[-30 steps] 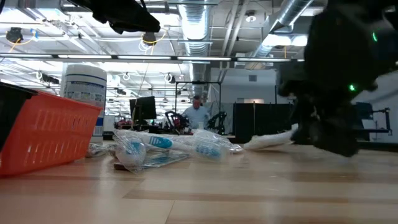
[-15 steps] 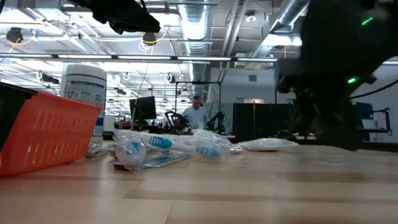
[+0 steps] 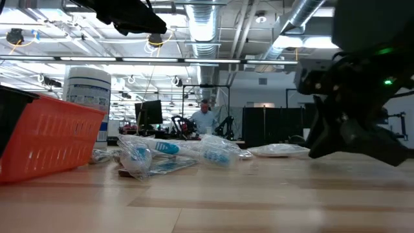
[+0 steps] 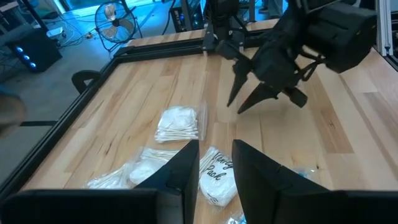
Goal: Pick & Place Travel size toiletries
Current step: Put the right cotton pack into the right black basket
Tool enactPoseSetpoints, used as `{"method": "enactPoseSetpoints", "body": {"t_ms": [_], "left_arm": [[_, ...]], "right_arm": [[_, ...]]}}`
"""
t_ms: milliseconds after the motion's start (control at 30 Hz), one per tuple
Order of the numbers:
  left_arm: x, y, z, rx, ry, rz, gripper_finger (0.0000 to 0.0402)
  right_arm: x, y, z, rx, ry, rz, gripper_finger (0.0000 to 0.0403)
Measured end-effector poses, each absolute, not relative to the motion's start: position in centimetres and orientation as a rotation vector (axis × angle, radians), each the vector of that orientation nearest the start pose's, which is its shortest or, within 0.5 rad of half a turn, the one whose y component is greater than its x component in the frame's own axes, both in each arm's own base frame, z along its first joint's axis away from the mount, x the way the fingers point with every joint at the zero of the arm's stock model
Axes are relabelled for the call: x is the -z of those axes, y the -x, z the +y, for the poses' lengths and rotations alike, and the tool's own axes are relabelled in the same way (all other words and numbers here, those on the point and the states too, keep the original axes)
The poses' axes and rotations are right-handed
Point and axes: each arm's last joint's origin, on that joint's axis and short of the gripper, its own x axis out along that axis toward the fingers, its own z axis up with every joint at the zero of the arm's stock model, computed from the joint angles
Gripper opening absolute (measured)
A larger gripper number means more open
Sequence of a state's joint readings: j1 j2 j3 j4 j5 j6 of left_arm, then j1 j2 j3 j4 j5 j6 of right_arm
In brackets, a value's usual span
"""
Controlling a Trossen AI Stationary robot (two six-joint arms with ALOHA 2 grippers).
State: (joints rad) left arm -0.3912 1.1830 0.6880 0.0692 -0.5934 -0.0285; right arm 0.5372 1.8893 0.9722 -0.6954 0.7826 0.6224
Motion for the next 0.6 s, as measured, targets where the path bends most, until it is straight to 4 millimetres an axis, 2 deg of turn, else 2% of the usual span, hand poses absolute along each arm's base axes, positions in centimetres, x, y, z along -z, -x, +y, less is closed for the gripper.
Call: {"method": "enactPoseSetpoints", "body": {"t_ms": [200, 333, 467, 600], "left_arm": [[-24.6, -23.5, -8.0, -0.204, -0.175, 0.373, 0.009], [-24.6, -23.5, -8.0, -0.204, -0.175, 0.373, 0.009], [-24.6, -23.5, -8.0, -0.204, -0.175, 0.373, 0.009], [-24.6, -23.5, -8.0, -0.204, -0.175, 0.373, 0.009]], "right_arm": [[-10.8, -27.3, 11.4, 0.572, 0.487, 1.162, 0.0197], [-10.6, -27.8, 10.1, 0.605, 0.507, 1.184, 0.0229], [-10.2, -28.1, 8.9, 0.635, 0.521, 1.165, 0.0233], [-9.9, -28.2, 7.9, 0.678, 0.545, 1.152, 0.0221]]}}
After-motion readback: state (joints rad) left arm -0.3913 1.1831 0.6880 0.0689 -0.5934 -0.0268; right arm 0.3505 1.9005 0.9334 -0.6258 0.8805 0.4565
